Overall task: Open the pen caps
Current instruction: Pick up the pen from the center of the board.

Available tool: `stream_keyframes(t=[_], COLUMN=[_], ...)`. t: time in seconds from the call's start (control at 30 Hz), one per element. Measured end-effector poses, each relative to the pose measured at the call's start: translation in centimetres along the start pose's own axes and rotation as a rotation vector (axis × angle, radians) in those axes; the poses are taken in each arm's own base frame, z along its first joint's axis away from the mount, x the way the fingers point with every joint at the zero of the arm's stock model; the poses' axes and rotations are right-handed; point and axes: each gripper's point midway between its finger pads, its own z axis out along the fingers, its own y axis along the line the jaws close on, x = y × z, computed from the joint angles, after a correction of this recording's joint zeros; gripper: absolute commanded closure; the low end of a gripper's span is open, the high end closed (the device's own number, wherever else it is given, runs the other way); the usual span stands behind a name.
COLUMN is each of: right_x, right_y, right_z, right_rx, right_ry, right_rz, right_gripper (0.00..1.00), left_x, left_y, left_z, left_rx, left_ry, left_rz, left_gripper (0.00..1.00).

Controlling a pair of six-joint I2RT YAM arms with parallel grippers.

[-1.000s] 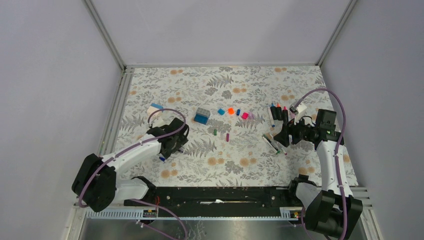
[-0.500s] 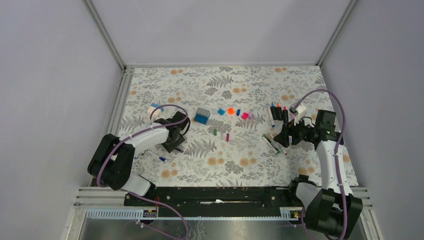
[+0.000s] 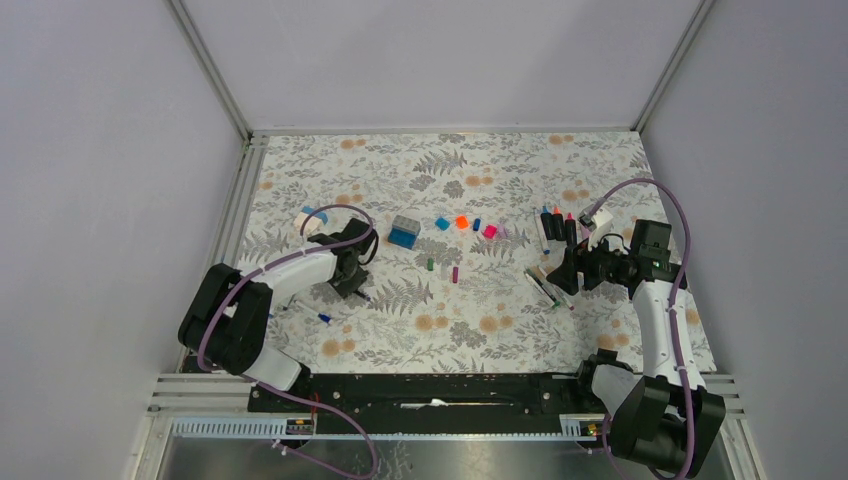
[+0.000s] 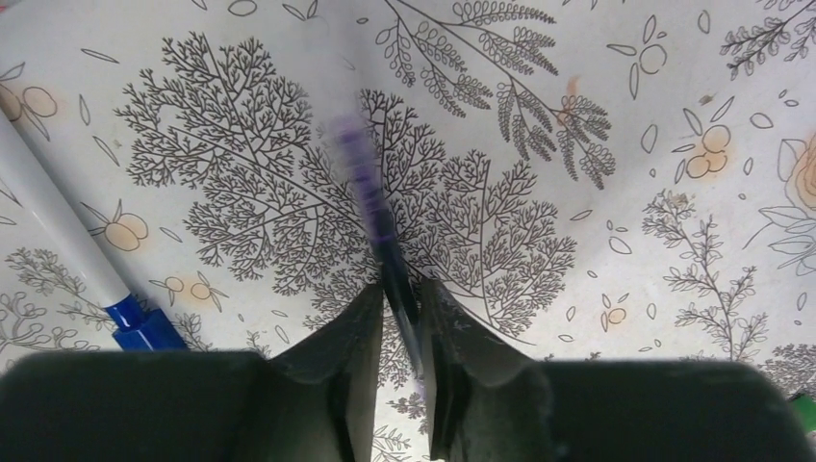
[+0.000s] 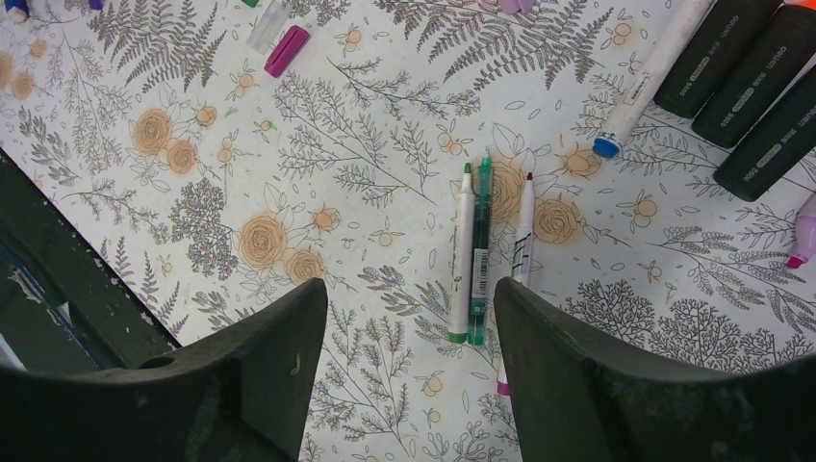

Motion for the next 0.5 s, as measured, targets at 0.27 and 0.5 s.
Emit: stream_keyframes(t=[0.27,0.5], right_x=[-0.07,-0.39], right_y=[0.04,0.27], right_z=[-0.05,-0.23], right_rx=[0.001,0.001], right_ry=[-0.003,-0.017], right_rz=[-0.004,-0.018], right_gripper=[0.28,0.28], left_x=[0.19,0.38], left_y=[-0.62,-0.62], left_z=[-0.06,-0.33], left_rx=[0.03,0.055], left_ry=[0.017,0.029], left_rz=[-0.003,0.008], left_gripper=[0.98,1.0])
